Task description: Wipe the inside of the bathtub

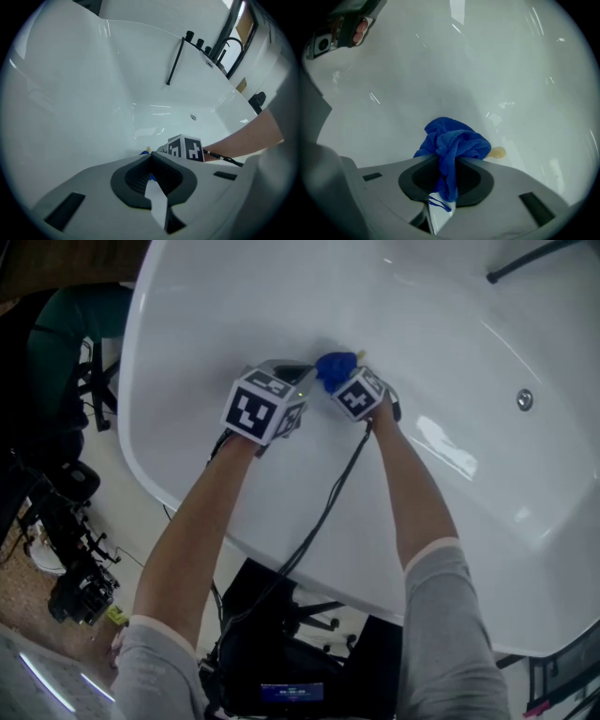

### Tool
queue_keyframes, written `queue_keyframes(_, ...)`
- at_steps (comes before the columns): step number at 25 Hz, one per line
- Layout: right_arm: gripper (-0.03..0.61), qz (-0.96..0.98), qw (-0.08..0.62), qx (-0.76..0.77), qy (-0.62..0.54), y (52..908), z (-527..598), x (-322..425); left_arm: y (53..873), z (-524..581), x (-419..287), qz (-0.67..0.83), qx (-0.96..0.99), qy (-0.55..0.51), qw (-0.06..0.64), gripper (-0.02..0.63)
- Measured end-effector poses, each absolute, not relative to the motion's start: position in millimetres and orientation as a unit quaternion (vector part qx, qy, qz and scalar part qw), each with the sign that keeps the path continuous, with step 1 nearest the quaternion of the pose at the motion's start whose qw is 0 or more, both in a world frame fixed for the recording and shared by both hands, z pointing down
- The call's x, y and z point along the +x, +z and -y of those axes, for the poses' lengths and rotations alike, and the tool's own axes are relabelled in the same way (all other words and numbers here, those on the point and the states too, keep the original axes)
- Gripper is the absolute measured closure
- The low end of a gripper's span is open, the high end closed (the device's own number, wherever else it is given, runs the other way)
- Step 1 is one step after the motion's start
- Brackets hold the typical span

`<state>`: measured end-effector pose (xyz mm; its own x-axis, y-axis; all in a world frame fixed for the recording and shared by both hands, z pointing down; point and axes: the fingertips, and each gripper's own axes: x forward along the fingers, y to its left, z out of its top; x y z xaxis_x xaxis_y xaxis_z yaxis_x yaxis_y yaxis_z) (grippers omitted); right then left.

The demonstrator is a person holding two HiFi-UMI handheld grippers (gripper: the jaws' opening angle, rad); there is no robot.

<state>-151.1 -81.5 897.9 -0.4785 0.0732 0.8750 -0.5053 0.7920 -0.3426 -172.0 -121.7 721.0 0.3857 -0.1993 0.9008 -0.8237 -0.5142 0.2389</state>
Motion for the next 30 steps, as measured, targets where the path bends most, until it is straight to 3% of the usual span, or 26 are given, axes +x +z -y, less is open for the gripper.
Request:
queue_keyframes(16, 0.497, 0.797, 0.483, 0.207, 0.297, 907, 153, -85, 724, 124, -146, 0.334, 0.764, 0.421, 0.357, 0.612)
queue_keyframes(21, 0.497, 0.801, 0.434, 0.201, 0.359, 889, 139, -103, 720, 124, -146, 0.338, 0.762, 0.422, 0.357, 0.612)
queue_keyframes(27, 0.497, 0.846, 0.385, 0.105, 0.353, 837, 74, -139, 703, 135, -155, 0.354, 0.764, 0.411, 0.349, 0.612)
queue_keyframes(30, 0.495, 0.85, 0.414, 0.063, 0.32, 837, 45, -149, 700, 135, -159, 0.359, 0.762, 0.41, 0.35, 0.612)
